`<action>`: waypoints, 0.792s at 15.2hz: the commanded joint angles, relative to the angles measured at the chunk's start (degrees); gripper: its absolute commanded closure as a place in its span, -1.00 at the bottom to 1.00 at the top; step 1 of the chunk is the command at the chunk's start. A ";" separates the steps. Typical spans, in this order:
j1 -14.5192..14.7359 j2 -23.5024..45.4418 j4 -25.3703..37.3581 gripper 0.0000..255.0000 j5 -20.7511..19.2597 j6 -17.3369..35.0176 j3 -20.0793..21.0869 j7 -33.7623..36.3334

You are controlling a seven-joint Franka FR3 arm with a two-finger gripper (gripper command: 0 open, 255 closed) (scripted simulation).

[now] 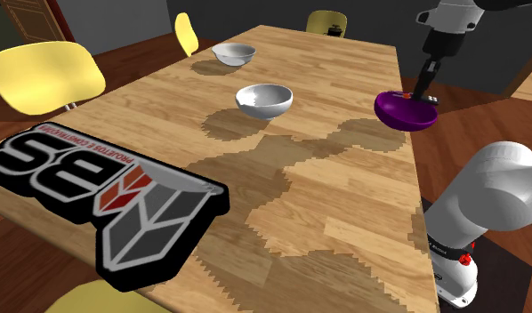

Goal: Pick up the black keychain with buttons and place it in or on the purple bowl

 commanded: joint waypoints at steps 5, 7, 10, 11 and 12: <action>-0.27 -0.54 -2.78 1.00 -0.58 2.27 -0.58 0.18; -0.27 -0.54 -2.78 1.00 -0.58 2.27 -0.58 0.18; -0.26 -0.53 -2.78 1.00 -0.58 2.26 -0.58 0.18; -0.26 -0.53 -2.78 -1.00 -0.58 2.26 -0.58 0.18; -0.26 -0.53 -2.78 -1.00 -0.58 2.26 -0.58 0.18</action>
